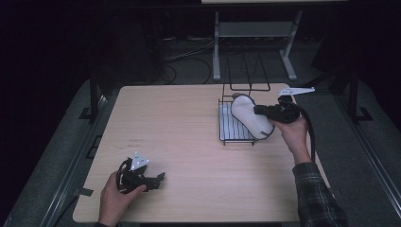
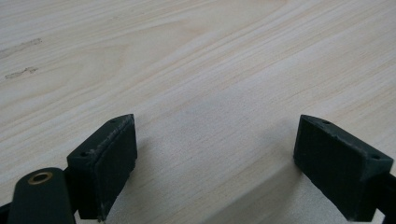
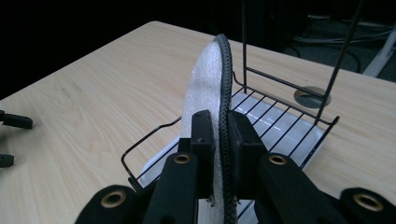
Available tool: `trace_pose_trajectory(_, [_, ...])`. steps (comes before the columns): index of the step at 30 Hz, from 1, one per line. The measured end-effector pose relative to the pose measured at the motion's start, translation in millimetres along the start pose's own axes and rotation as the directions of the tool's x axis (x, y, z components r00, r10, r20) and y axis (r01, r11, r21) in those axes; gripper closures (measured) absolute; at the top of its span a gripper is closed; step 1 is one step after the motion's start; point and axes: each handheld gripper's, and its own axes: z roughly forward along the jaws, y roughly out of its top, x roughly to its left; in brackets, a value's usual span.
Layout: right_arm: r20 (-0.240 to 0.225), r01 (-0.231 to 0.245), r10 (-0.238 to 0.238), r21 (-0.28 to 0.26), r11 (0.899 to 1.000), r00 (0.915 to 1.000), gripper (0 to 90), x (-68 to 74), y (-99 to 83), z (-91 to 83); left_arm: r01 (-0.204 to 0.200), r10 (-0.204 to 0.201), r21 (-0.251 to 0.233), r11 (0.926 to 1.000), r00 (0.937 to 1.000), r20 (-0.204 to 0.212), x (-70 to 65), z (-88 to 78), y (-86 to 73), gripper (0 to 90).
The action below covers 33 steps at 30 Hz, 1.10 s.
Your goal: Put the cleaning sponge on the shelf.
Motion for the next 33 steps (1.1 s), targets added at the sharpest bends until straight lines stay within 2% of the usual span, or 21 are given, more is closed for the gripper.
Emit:
trace_pose_trajectory(5, [0.004,0.004,-0.005,0.011,1.000,1.0000,81.8,-1.0,4.4,11.6,0.000,0.000,0.000,1.0000,1.0000,0.000,0.0,0.0,0.0,12.6])
trace_pose_trajectory(10, [-0.002,-0.011,0.011,-0.003,1.000,0.9999,81.8,-3.1,7.7,21.9,0.000,0.000,0.000,1.0000,1.0000,0.000,0.0,0.0,0.0,12.6])
trace_pose_trajectory(12, [-0.007,-0.015,0.015,0.020,1.000,0.9999,81.7,-4.4,7.7,26.9,0.000,0.000,0.000,1.0000,1.0000,0.000,0.0,0.0,0.0,12.6])
trace_pose_trajectory(17, [-0.007,-0.020,0.020,0.019,1.000,0.9998,81.7,-5.0,9.8,38.0,0.000,0.000,0.000,1.0000,1.0000,0.000,0.0,0.0,0.0,12.6])
trace_pose_trajectory(23, [-0.007,-0.014,0.014,0.014,1.000,0.9999,81.4,-4.2,12.3,46.5,0.000,0.000,0.000,1.0000,1.0000,0.000,0.0,0.0,0.0,12.6])
trace_pose_trajectory(27, [-0.016,-0.037,0.038,0.030,0.999,0.9991,81.2,-4.7,9.0,51.6,0.000,0.000,0.000,1.0000,1.0000,0.000,-0.1,0.0,0.0,12.7])
trace_pose_trajectory(33, [-0.011,-0.035,0.035,0.039,0.999,0.9993,80.8,-6.8,6.7,57.9,0.000,0.000,0.000,1.0000,1.0000,0.000,0.0,0.0,0.0,12.6])
